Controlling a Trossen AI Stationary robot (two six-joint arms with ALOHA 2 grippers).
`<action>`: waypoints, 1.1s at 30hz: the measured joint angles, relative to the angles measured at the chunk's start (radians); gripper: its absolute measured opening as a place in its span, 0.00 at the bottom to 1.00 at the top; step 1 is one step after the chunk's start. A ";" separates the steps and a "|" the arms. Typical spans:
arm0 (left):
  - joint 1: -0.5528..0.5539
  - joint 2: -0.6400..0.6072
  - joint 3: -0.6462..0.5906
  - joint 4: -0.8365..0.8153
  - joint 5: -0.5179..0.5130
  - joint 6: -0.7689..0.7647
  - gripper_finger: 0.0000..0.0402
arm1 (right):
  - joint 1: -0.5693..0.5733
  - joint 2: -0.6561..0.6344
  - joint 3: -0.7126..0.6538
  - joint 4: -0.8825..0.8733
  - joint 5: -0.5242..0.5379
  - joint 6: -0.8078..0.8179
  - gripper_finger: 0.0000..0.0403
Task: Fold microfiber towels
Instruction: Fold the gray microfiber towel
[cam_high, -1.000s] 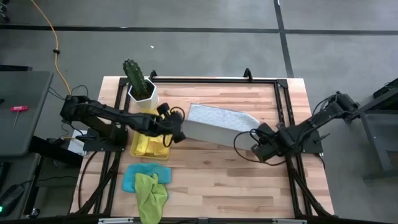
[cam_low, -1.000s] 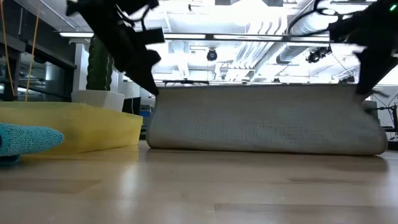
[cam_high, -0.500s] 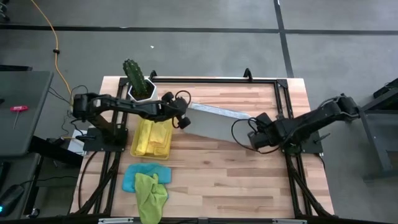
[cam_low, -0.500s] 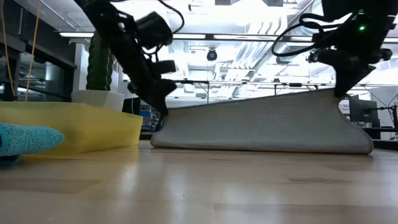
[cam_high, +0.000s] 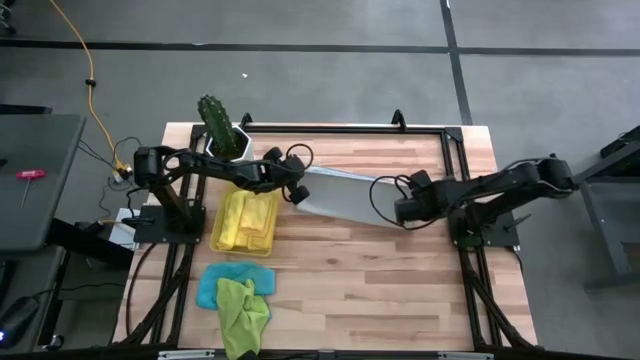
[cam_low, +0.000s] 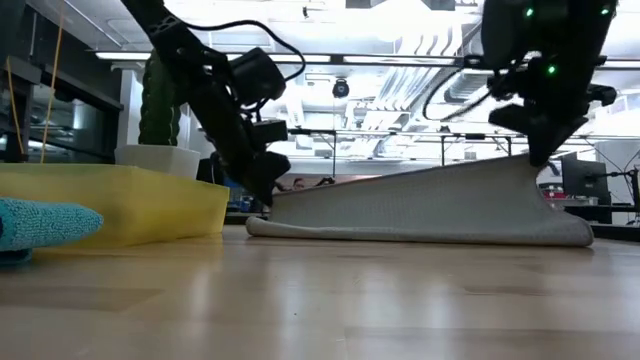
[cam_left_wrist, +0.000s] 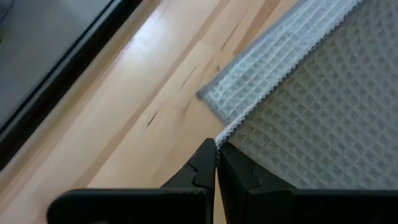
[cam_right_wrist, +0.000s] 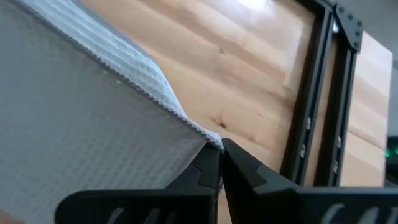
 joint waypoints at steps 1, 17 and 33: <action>0.000 0.000 0.000 0.009 0.000 0.000 0.00 | -0.004 0.017 0.000 -0.003 -0.008 0.000 0.00; 0.002 0.000 0.000 0.016 0.017 0.001 0.00 | -0.076 0.236 0.000 0.017 -0.045 0.008 0.00; 0.007 0.000 0.002 0.063 0.008 0.017 0.09 | -0.090 0.239 0.000 -0.001 -0.010 0.001 0.02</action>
